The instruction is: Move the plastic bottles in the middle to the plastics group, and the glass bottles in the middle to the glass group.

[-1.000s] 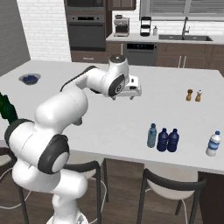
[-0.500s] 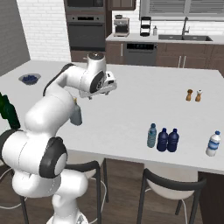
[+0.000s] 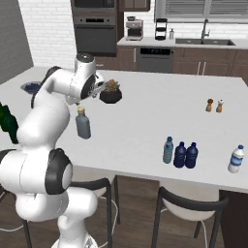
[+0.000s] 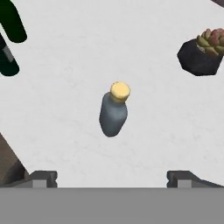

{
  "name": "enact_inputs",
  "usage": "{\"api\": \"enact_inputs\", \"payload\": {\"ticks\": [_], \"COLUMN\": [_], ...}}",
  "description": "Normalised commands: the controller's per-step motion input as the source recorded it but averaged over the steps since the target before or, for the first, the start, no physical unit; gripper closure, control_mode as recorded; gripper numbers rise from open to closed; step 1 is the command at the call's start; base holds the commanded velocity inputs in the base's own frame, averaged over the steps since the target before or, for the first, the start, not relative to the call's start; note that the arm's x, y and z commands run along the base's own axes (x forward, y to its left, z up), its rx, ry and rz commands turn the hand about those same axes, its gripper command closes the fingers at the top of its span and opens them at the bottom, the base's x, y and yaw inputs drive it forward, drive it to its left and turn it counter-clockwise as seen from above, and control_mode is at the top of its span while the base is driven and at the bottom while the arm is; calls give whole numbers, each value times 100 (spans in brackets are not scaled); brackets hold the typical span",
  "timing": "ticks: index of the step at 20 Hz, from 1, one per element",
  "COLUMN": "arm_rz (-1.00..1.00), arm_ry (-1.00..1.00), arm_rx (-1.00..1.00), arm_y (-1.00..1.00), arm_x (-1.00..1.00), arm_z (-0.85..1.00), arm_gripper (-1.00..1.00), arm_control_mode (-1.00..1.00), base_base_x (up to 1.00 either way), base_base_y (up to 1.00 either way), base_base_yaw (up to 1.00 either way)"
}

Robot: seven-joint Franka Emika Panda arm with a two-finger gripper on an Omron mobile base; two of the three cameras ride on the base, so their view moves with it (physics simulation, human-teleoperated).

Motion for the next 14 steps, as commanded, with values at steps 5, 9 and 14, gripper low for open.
{"api": "enact_inputs", "payload": {"ticks": [5,9,14], "arm_rz": [4,-2,-12], "arm_ry": [4,3,21], "arm_rx": [-3,-1,-5], "arm_y": [58,36,23], "arm_x": [26,19,57], "arm_z": [4,0,-13], "arm_gripper": [-100,-100,-100], "arm_control_mode": [-100,-100,-100], "base_base_x": [0,0,0], "base_base_y": [0,0,0], "base_base_yaw": [0,0,0]}}
